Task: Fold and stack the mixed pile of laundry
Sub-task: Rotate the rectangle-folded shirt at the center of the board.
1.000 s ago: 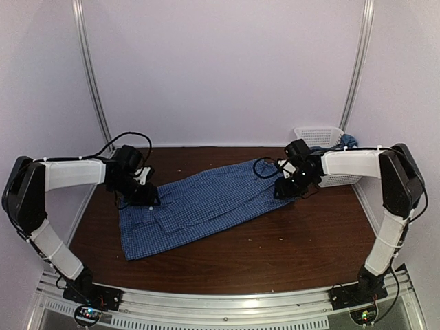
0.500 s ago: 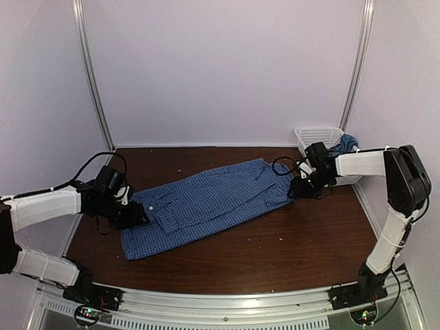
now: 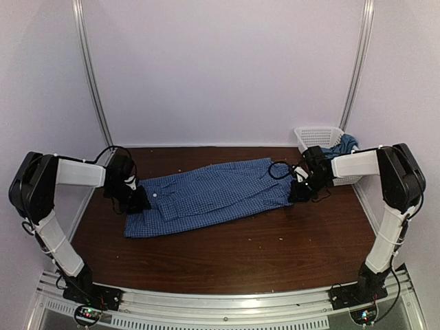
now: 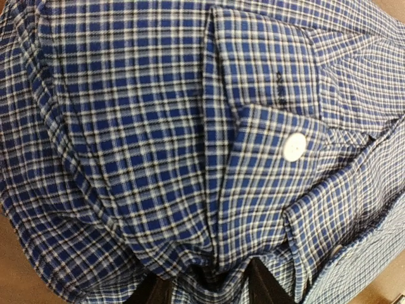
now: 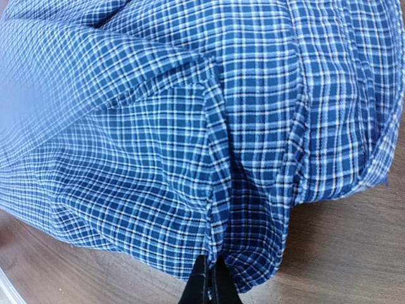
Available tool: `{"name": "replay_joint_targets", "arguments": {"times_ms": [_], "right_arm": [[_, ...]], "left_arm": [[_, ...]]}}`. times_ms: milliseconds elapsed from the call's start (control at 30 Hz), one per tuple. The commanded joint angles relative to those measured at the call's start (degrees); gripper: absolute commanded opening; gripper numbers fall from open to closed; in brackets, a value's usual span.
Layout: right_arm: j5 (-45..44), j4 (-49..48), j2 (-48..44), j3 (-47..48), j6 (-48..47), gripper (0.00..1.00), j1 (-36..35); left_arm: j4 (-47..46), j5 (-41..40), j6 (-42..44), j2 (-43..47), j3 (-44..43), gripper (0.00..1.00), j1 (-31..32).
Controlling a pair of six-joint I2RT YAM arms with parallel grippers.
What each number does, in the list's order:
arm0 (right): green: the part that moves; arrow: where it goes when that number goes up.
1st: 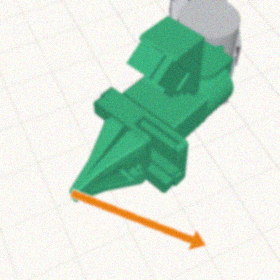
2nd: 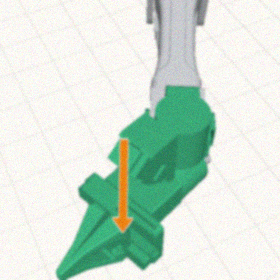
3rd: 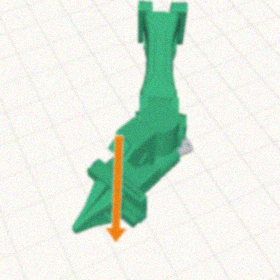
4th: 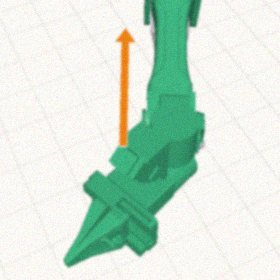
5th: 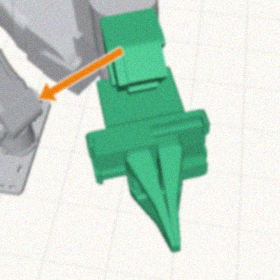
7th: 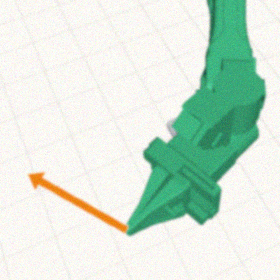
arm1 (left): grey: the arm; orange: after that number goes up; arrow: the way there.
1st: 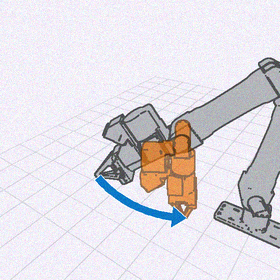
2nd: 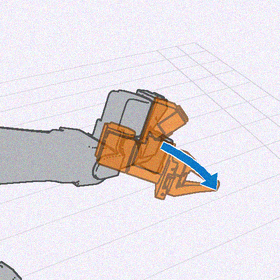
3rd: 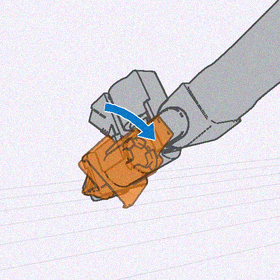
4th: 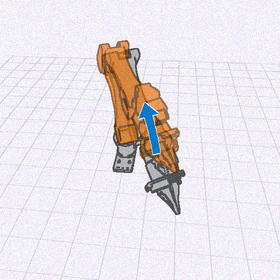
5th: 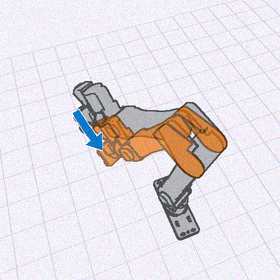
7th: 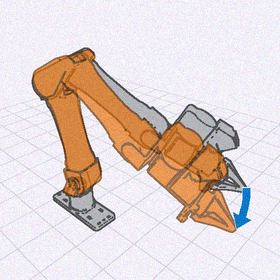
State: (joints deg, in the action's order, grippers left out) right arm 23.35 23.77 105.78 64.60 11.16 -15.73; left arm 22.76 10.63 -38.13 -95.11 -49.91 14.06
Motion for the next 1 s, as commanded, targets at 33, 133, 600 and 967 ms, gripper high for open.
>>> {"name": "replay_joint_targets", "arguments": {"times_ms": [33, 133, 600, 967], "right_arm": [[2.1, 1.0, -3.7, -0.9, 0.4, 0.00, 0.2], [2.6, 1.3, -5.5, -2.1, 0.9, 0.00, 0.2], [0.8, 1.7, -6.0, -1.5, 1.6, 0.00, 0.5], [-0.1, 4.2, -5.7, 2.5, 1.5, 0.00, 0.6]], "left_arm": [[0.4, -1.2, 6.3, -10.5, -11.6, 0.41, -2.3], [1.9, -2.4, 8.9, -7.9, -14.5, 0.50, -2.3], [7.5, -5.5, 9.6, 6.2, -1.2, 0.58, -4.0], [7.6, -6.7, 6.8, 4.0, 2.1, 0.49, -4.1]]}}
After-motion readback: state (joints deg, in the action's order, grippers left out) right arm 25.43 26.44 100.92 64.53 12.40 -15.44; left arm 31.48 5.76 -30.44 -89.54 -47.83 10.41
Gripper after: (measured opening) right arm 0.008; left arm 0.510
